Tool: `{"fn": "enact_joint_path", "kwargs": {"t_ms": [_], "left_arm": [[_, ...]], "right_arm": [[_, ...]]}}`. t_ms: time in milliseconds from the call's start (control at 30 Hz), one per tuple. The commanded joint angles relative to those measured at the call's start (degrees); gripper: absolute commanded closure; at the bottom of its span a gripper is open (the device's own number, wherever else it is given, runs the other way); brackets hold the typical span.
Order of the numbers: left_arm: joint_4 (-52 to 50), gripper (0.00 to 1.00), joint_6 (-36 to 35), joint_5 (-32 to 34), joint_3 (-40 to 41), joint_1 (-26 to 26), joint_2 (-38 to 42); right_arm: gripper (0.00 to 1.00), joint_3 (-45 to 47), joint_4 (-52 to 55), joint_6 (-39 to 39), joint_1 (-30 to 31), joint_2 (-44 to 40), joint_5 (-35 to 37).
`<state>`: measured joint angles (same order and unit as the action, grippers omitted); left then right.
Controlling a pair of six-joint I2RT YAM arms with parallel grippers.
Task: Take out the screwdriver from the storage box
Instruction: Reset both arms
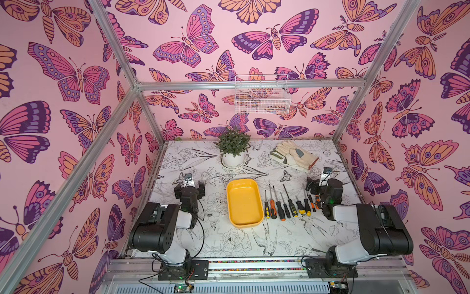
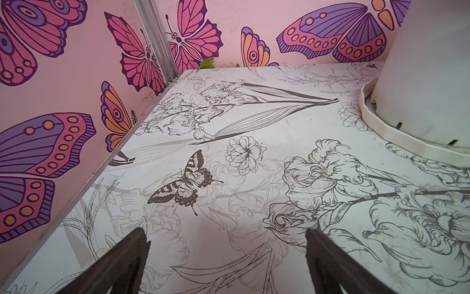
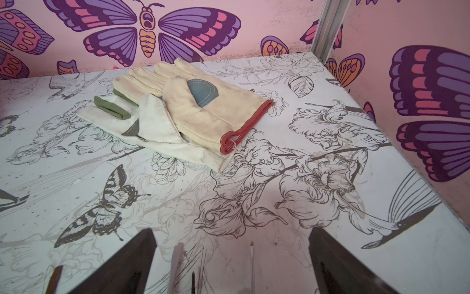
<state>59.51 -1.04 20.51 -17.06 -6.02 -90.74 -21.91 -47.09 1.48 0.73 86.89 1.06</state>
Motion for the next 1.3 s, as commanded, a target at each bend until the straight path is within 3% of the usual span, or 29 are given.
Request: {"fn": "enact_joint_path", "kwargs": {"t_ms": [0,200,300,467,633,767,1267], "left_arm": [[-0.6,0.00,0.4,-0.7,-0.7,0.2,0.9],[-0.6,0.00,0.4,-0.7,-0.8,0.3,0.9],[-0.6,0.00,0.3,-0.7,-0.8,0.3,0.9],[-0.6,0.00,0.4,-0.7,-0.8,0.3,0.9],[-0.5,0.00,0.4,-0.7,-0.8,0.3,0.9],[-0.6,0.00,0.4,-0.7,-0.8,0.3,0.9],[-0.6,0.00,0.4,-0.7,-0.8,0.3,0.9]], "right_arm": [[0.01,-0.8,0.2,0.5,-0.4,-0.8,0.6],[0.01,-0.8,0.2,0.4,-0.5,-0.8,0.3],[0.01,1.6,-3.7,-2.9,-0.4,-1.4,-7.1],[0.01,7.1,-12.9,-4.3,-0.5,-1.9,-10.9],[0.01,5.8,-10.6,-4.1,-0.5,-2.0,-10.5],[0.01,0.5,-1.8,-2.0,-1.4,-1.0,-9.0],[0.01,-0.1,-1.1,-1.1,-2.4,-0.7,-9.6]]}}
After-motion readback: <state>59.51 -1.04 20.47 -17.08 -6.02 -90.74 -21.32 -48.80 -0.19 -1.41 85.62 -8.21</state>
